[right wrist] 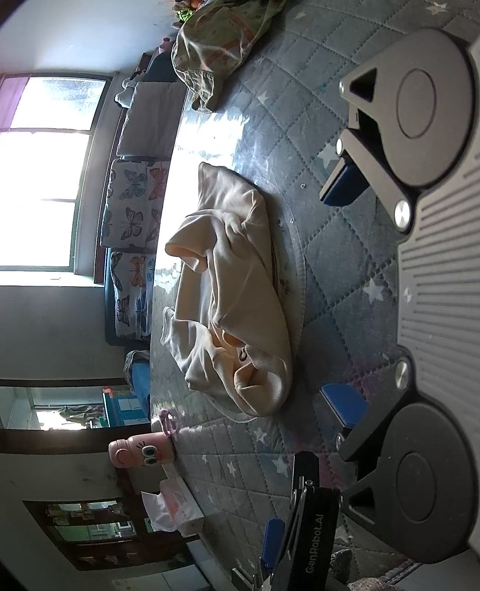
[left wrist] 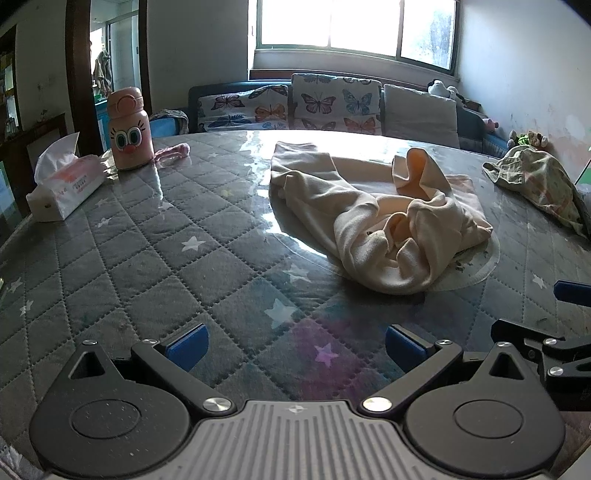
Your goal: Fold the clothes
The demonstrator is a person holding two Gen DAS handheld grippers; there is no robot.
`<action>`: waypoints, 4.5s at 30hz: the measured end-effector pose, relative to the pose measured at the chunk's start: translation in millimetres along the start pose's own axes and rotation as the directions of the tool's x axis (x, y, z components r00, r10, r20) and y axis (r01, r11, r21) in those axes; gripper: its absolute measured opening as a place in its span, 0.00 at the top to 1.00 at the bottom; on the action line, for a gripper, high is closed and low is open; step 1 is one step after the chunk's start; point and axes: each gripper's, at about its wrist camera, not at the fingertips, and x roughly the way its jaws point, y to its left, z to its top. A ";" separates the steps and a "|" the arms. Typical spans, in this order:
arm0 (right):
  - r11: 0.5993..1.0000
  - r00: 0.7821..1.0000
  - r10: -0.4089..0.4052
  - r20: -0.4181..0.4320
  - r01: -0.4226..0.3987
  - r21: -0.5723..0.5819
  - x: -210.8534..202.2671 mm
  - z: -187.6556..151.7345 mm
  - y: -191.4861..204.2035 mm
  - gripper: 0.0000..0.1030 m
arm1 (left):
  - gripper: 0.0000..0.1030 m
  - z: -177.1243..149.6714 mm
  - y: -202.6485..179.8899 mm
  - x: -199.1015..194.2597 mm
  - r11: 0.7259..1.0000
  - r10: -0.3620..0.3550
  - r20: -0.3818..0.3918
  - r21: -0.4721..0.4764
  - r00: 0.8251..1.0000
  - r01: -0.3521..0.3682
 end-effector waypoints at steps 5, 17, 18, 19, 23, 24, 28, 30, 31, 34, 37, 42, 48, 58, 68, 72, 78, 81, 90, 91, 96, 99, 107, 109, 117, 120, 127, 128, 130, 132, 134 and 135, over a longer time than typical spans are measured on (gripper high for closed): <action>1.000 1.000 0.000 -0.001 0.000 -0.009 -2.0 -0.5 2.6 0.00 | 0.00 -0.6 -0.2 -2.2 1.000 0.006 -0.001 0.002 1.000 -0.006; 1.000 1.000 0.007 -0.004 -0.007 -0.028 1.8 3.9 5.5 0.00 | 0.00 2.6 -2.3 1.9 1.000 0.000 -0.012 0.007 1.000 0.000; 1.000 1.000 0.007 -0.005 -0.008 -0.030 2.7 4.5 5.6 0.00 | 0.00 3.2 -2.4 3.1 1.000 0.000 -0.015 0.007 1.000 0.000; 0.999 1.000 0.009 -0.007 -0.009 -0.030 3.8 5.0 5.5 0.00 | 0.00 3.8 -2.4 4.3 1.000 0.000 -0.017 0.007 1.000 0.000; 1.000 1.000 0.010 -0.014 -0.010 -0.027 7.3 6.3 4.5 0.00 | 0.00 5.3 -1.9 9.1 1.000 0.000 -0.027 0.005 1.000 0.000; 1.000 1.000 0.010 -0.016 -0.010 -0.026 8.0 6.5 4.2 0.00 | 0.00 5.4 -2.0 10.0 1.000 0.000 -0.030 0.005 1.000 0.001; 1.000 1.000 0.010 -0.023 -0.011 -0.023 10.9 6.7 3.8 0.00 | 0.00 5.2 -2.7 13.3 1.000 -0.003 -0.038 0.006 0.999 0.003; 1.000 1.000 0.011 -0.026 -0.012 -0.021 12.4 6.8 3.7 0.00 | 0.00 5.4 -2.9 14.3 1.000 -0.004 -0.041 0.006 0.999 0.004; 1.000 1.000 0.011 -0.028 -0.012 -0.021 13.1 6.9 3.7 0.00 | 0.00 5.5 -3.0 14.8 1.000 -0.004 -0.043 0.006 0.999 0.004; 1.000 0.999 0.012 -0.033 -0.013 -0.019 15.2 7.0 3.6 0.00 | 0.00 7.0 -3.3 15.9 1.000 -0.003 -0.046 0.006 0.999 0.004; 1.000 0.999 0.013 -0.039 -0.014 -0.018 17.4 7.2 3.4 0.00 | 0.00 8.0 -3.1 17.0 1.000 -0.005 -0.047 0.007 0.999 0.005; 1.000 0.999 0.016 -0.047 -0.017 -0.021 20.6 8.4 3.1 0.00 | 0.00 10.9 -2.7 19.7 1.000 -0.006 -0.048 0.007 0.999 0.007; 0.999 0.998 0.015 -0.054 -0.016 -0.033 26.5 11.7 4.1 0.00 | 0.00 17.8 -1.8 23.5 1.000 -0.006 -0.043 0.011 0.999 0.006; 0.999 0.997 0.029 -0.072 -0.032 -0.031 40.1 31.4 -3.4 0.00 | 0.00 50.6 -2.9 26.7 0.999 -0.028 0.011 0.042 1.000 0.027; 1.000 0.999 -0.001 -0.050 0.002 0.022 55.5 72.9 -32.0 0.08 | 0.17 89.2 -13.7 49.4 0.990 -0.089 0.059 0.111 0.994 0.082; 0.998 0.998 -0.021 -0.060 0.024 0.055 68.7 86.6 -47.1 0.13 | 0.21 97.3 -20.7 61.9 0.982 -0.130 0.049 0.141 0.990 0.122; 0.996 0.997 -0.011 -0.081 0.018 0.087 94.2 104.4 -58.2 0.25 | 0.31 106.5 -27.7 85.0 0.973 -0.174 0.014 0.158 0.985 0.170; 0.996 0.994 0.000 -0.106 0.009 0.085 110.7 109.1 -57.5 0.34 | 0.38 105.3 -31.2 97.0 0.966 -0.174 -0.015 0.191 0.985 0.174; 0.994 0.986 0.047 -0.160 -0.031 0.102 138.7 105.7 -55.5 0.77 | 0.91 104.6 -21.7 107.1 0.964 -0.209 -0.041 0.158 0.977 0.213; 0.994 0.986 0.051 -0.157 -0.034 0.107 137.8 105.1 -56.5 0.82 | 0.91 104.8 -20.5 103.8 0.965 -0.208 -0.029 0.157 0.978 0.210; 0.989 0.992 0.066 -0.108 -0.051 0.138 114.0 106.4 -66.6 0.95 | 0.92 110.8 -6.2 81.9 0.977 -0.192 0.028 0.104 0.981 0.188; 0.988 0.995 0.068 -0.069 -0.058 0.140 92.8 106.2 -71.6 0.96 | 0.92 113.9 8.2 61.0 0.980 -0.193 0.072 0.058 0.978 0.189; 0.985 0.998 0.064 0.018 -0.066 0.161 21.5 90.2 -90.2 0.96 | 0.93 97.1 42.4 5.3 0.973 -0.226 0.104 -0.023 0.969 0.229; 0.982 0.998 0.070 0.008 -0.070 0.177 2.2 76.9 -96.2 0.96 | 0.92 84.4 47.5 -1.8 0.969 -0.243 0.082 -0.029 0.967 0.246; 0.990 0.991 0.056 -0.123 -0.039 0.134 -11.5 42.3 -99.8 0.91 | 0.87 51.5 40.8 -5.1 0.965 -0.260 -0.030 0.040 0.965 0.261; 0.994 0.994 0.057 -0.094 -0.047 0.102 -7.7 55.0 -94.4 0.89 | 0.68 60.1 35.3 -9.0 0.965 -0.256 0.007 0.057 0.967 0.256; 0.996 0.988 0.091 -0.121 -0.088 0.031 51.1 74.8 -65.6 0.75 | 0.56 81.5 11.2 9.5 0.968 -0.225 0.053 0.130 0.973 0.217; 0.995 0.987 0.096 -0.126 -0.094 0.021 60.0 77.5 -61.4 0.74 | 0.56 84.8 8.5 15.6 0.969 -0.215 0.050 0.134 0.975 0.207; 0.994 0.985 0.105 -0.137 -0.106 0.001 77.9 82.8 -52.8 0.72 | 0.56 90.7 4.9 27.4 0.972 -0.198 0.044 0.139 0.979 0.190; 0.993 0.982 0.115 -0.147 -0.119 -0.019 95.8 88.2 -44.2 0.67 | 0.55 96.6 3.2 40.5 0.973 -0.192 0.035 0.139 0.981 0.185; 0.992 0.979 0.116 -0.166 -0.123 -0.034 110.9 89.3 -38.2 0.67 | 0.55 100.2 1.1 52.1 0.974 -0.182 0.026 0.141 0.983 0.177; 0.991 0.978 0.115 -0.176 -0.124 -0.040 117.9 89.1 -35.7 0.69 | 0.55 102.0 0.0 57.9 0.975 -0.177 0.022 0.143 0.984 0.172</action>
